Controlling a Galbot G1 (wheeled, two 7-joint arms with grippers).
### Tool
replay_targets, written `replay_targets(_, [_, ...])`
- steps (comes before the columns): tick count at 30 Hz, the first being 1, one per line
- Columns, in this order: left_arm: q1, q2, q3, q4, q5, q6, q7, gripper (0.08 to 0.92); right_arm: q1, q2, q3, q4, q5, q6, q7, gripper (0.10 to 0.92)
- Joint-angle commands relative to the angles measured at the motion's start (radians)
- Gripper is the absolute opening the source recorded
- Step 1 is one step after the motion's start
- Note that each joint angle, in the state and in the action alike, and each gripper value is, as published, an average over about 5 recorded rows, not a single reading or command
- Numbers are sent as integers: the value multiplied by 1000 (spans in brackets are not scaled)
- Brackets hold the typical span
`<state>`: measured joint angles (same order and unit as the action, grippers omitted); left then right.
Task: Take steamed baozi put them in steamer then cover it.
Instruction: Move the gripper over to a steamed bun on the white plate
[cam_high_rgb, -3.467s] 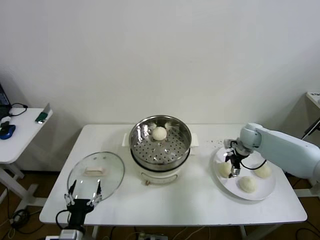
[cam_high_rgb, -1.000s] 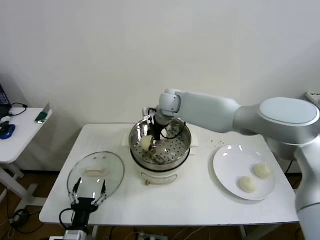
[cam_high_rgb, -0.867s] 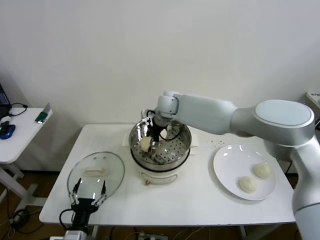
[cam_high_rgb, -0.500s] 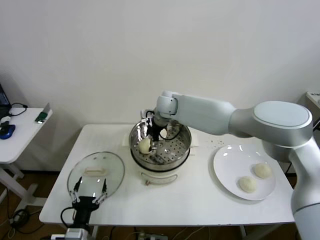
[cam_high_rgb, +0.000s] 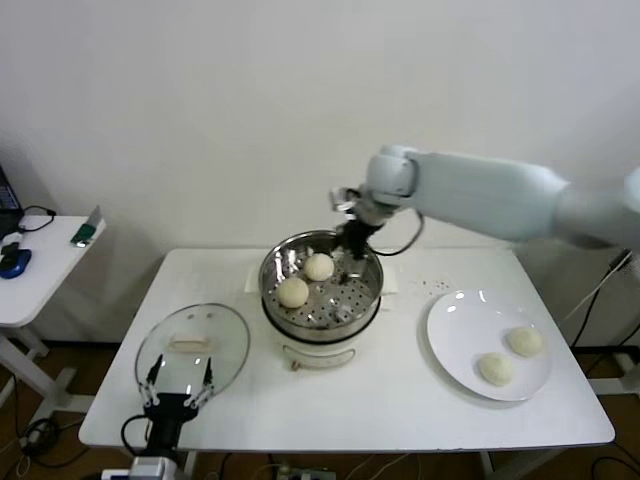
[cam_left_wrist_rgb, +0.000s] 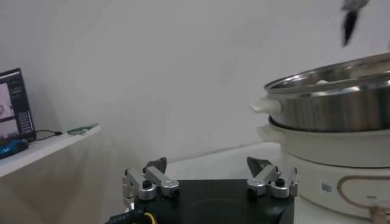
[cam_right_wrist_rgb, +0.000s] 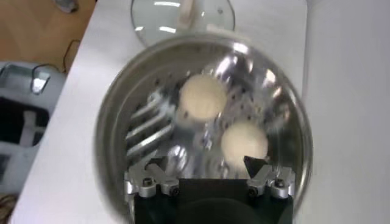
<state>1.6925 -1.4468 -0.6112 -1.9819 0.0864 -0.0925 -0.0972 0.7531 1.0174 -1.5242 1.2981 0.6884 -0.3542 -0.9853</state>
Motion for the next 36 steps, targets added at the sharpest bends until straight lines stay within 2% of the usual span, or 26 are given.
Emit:
replay_targets(1, [6, 4, -6, -1, -8, 10, -14, 823, 53, -388, -75, 212, -189, 38, -47, 823])
replay_targets(7, [23, 11, -22, -4, -16, 9, -16, 823, -127, -514, -2, 209, -345, 48, -49, 823])
replay_targets(15, [39, 10, -31, -10, 4, 16, -29, 823, -382, -558, 121, 109, -494, 66, -50, 823])
replay_targets(24, [52, 9, -43, 4, 16, 18, -46, 823, -554, -532, 226, 16, -560, 76, -48, 823])
replay_targets(36, [49, -6, -27, 17, 31, 14, -46, 823, -602, -442, 279, -59, -569, 78, -36, 823])
